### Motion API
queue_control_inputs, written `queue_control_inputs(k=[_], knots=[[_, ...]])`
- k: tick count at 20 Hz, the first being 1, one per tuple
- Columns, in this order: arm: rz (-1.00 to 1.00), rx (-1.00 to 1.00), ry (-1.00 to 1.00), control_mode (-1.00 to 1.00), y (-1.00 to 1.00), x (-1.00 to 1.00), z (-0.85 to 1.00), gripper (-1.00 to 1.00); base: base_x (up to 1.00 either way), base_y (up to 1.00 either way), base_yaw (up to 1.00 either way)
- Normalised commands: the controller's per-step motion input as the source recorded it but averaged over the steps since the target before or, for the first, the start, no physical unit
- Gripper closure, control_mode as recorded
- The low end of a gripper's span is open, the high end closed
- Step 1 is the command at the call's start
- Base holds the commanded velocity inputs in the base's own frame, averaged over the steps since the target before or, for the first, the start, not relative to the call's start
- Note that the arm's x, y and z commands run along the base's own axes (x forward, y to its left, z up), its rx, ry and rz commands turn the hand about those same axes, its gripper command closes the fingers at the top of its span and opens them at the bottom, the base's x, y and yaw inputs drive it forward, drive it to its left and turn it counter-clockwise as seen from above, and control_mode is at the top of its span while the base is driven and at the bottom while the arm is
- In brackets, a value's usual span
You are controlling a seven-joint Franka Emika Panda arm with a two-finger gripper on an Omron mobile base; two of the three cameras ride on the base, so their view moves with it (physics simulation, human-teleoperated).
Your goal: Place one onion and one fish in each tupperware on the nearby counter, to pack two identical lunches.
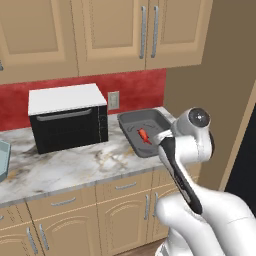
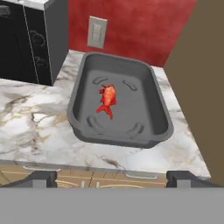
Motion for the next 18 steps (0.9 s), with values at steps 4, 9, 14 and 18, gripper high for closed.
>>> queue_control_inputs(k=[4,9,14,18], knots=[[0.00,-0.01,0.00,-1.00,0.00,-1.00,0.38,-1.00,0.00,0.00,0.00],[0.00,-0.03,0.00,-1.00,-0.01,-1.00,0.13,-1.00,0.00,0.00,0.00],[0.00,-0.01,0.00,1.00,0.00,-0.40,0.00,-1.00,-0.60,-0.03,0.00],[0.00,0.00,0.00,1.00,0.00,0.00,0.00,-1.00,-1.00,-0.44,0.00]])
